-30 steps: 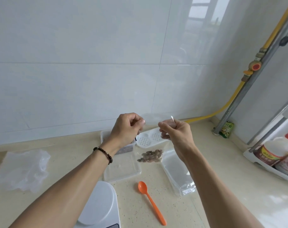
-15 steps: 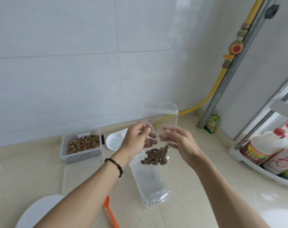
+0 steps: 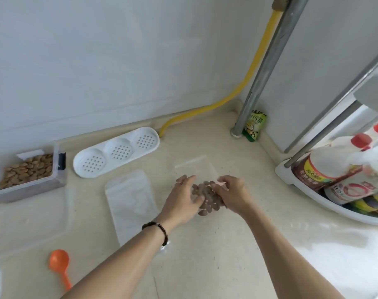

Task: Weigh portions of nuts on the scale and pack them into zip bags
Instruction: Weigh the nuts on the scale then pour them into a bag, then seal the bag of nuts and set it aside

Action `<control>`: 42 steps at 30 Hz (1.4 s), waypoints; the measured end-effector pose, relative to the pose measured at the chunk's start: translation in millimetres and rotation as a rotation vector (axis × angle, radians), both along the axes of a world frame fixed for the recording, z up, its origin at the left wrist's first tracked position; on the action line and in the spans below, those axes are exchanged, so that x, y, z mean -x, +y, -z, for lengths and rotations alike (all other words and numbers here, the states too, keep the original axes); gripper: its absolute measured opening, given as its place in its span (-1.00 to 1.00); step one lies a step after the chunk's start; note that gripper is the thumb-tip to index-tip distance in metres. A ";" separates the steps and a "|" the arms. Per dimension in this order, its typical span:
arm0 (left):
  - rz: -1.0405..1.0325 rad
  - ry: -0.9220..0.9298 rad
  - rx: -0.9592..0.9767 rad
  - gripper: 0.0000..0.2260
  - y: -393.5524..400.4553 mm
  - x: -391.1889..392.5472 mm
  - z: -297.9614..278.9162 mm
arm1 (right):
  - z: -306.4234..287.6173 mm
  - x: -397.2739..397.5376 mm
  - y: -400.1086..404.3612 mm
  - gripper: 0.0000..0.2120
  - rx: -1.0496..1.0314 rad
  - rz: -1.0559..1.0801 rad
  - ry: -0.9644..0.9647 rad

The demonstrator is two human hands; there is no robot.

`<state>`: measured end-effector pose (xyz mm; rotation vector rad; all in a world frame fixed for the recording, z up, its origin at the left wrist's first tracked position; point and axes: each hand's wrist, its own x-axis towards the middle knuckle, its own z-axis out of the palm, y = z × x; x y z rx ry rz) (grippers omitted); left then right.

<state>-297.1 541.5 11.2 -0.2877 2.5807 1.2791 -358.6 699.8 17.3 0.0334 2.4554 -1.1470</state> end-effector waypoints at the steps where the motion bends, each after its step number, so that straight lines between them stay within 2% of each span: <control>1: 0.070 0.006 0.088 -0.48 3.1 0.9 9.4 | 7.9 -0.3 3.8 -0.63 -0.080 -0.030 -0.006; 3: 0.203 0.010 0.283 -0.49 7.9 0.6 24.5 | 18.1 -4.4 10.5 -0.56 -0.277 -0.132 0.057; 5: 0.272 -0.032 0.397 -0.39 11.0 -1.2 32.6 | 21.1 -11.2 13.8 -0.50 -0.497 -0.252 0.215; 6: 0.293 -0.041 0.425 -0.34 11.7 -1.8 35.3 | 21.4 -13.7 15.2 -0.47 -0.534 -0.309 0.285; 8: 0.325 -0.028 0.465 -0.28 11.0 -1.2 36.5 | 23.2 -15.1 19.6 -0.43 -0.505 -0.458 0.314; 11: 0.368 -0.021 0.481 -0.25 7.4 1.1 35.6 | 31.6 -18.8 29.6 -0.43 -0.537 -0.635 0.249; 19: 0.409 -0.020 0.501 -0.22 6.8 -2.1 34.5 | 31.8 -23.2 34.9 -0.42 -0.522 -0.600 0.220; 24: 0.260 0.105 0.435 -0.39 -18.5 -22.0 9.0 | 11.6 -28.1 9.4 -0.54 -0.445 -0.503 0.308; 26: 0.154 0.135 0.436 -0.46 -39.9 -36.6 -4.0 | 4.1 -32.6 -15.1 -0.61 -0.396 -0.494 0.360; 29: -0.053 0.140 0.490 -0.51 -78.9 -61.5 -17.2 | -3.0 -40.1 -64.2 -0.59 -0.288 -0.506 0.373; 32: -0.273 0.051 0.562 -0.51 -112.2 -86.8 -17.5 | -4.9 -52.1 -114.1 -0.53 -0.145 -0.447 0.246; 36: -0.428 -0.098 0.458 -0.60 -128.3 -104.0 -6.2 | 4.6 -65.3 -151.7 -0.31 -0.239 -0.409 0.117; 39: -0.464 -0.138 0.358 -0.67 -129.5 -105.1 2.4 | 15.8 -67.0 -157.1 -0.44 -0.228 -0.380 0.050; 42: -0.482 -0.117 0.347 -0.76 -131.1 -103.0 6.7 | 21.4 -63.1 -154.4 -0.62 -0.151 -0.296 -0.009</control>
